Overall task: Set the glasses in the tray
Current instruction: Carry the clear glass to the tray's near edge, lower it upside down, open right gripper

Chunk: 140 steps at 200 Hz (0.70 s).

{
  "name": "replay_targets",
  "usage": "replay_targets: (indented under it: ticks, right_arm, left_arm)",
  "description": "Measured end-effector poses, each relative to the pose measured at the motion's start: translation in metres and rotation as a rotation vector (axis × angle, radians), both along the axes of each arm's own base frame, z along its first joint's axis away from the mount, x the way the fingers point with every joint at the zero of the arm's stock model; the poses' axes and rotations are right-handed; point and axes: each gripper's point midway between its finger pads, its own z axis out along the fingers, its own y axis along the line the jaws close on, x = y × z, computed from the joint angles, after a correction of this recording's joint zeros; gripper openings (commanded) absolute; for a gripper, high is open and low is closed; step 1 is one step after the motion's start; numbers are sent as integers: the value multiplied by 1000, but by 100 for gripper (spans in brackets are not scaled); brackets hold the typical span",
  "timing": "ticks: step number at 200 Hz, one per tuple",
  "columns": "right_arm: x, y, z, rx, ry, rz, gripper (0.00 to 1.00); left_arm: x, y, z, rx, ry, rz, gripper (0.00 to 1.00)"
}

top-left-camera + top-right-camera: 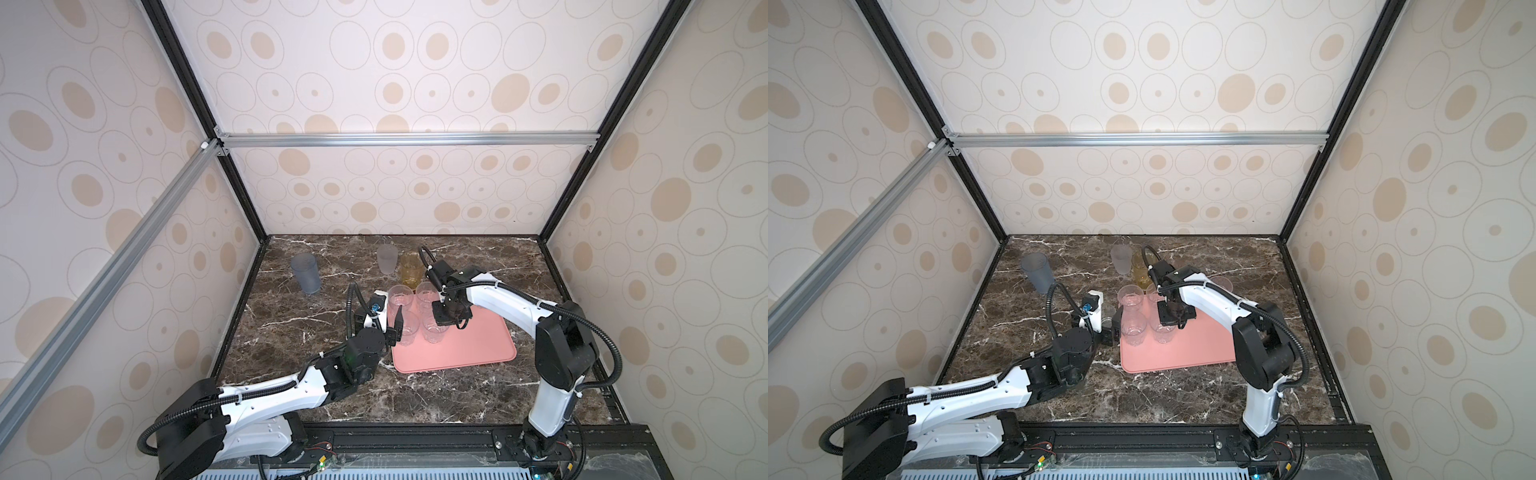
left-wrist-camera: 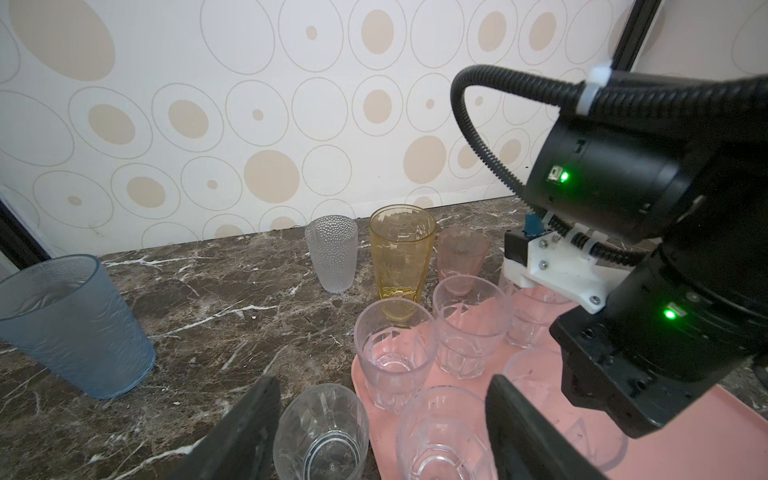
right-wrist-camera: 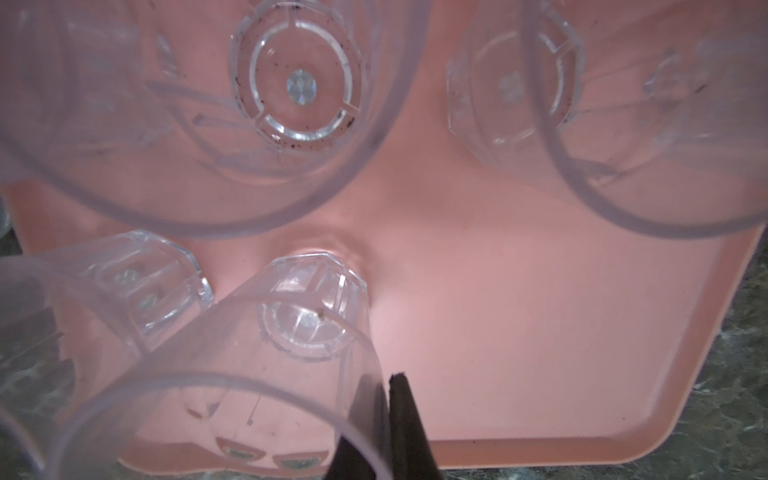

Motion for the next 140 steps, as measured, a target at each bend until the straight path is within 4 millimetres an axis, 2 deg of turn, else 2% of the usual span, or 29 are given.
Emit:
replay_targets:
  ticks: [31,90,140]
  right_arm:
    - [5,-3,-7,-22,11,5,0]
    - [8,-2,-7,-16,9,5,2]
    - [11,0,-5,-18,7,14,26]
  left_arm:
    - [0,0,0,0,0,0,78]
    - [0,0,0,2,0,0,78]
    - [0,2,-9,53,23,6,79]
